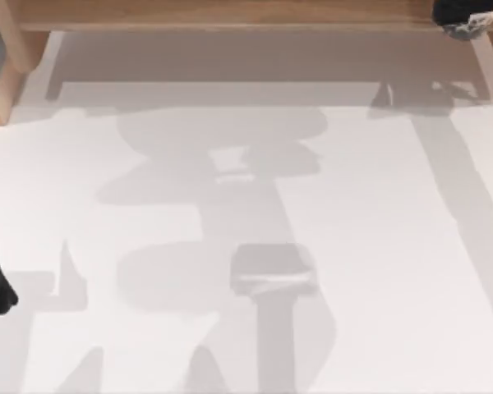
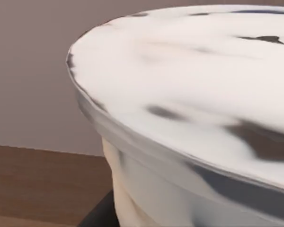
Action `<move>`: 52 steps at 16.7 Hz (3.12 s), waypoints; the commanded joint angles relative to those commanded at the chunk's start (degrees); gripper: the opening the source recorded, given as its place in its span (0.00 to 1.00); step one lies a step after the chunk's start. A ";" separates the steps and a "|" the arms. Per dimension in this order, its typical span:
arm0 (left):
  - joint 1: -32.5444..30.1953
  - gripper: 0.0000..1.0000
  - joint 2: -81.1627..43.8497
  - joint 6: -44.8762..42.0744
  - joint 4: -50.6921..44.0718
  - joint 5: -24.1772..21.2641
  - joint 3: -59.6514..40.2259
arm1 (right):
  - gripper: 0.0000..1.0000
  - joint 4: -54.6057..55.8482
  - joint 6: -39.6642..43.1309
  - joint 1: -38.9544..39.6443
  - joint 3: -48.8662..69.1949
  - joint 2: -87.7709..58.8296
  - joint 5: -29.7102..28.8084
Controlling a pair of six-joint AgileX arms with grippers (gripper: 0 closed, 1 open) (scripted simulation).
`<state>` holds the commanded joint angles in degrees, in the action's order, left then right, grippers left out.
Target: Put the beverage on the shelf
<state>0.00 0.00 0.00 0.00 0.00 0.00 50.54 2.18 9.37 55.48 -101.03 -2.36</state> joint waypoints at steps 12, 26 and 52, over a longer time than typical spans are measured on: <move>0.00 1.00 0.00 0.00 0.00 0.00 0.00 | 0.00 -30.61 -4.91 11.89 26.03 -6.86 -20.96; 0.00 1.00 0.00 0.00 0.00 0.00 0.00 | 0.00 -28.87 -4.86 10.80 29.07 -11.53 -20.29; 0.00 1.00 0.00 0.00 0.00 0.00 0.00 | 1.00 -27.06 -4.67 10.06 32.02 -16.28 -19.35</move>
<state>0.00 0.00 0.00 0.00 0.00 0.00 23.47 -2.49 19.43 87.50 -117.31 -21.72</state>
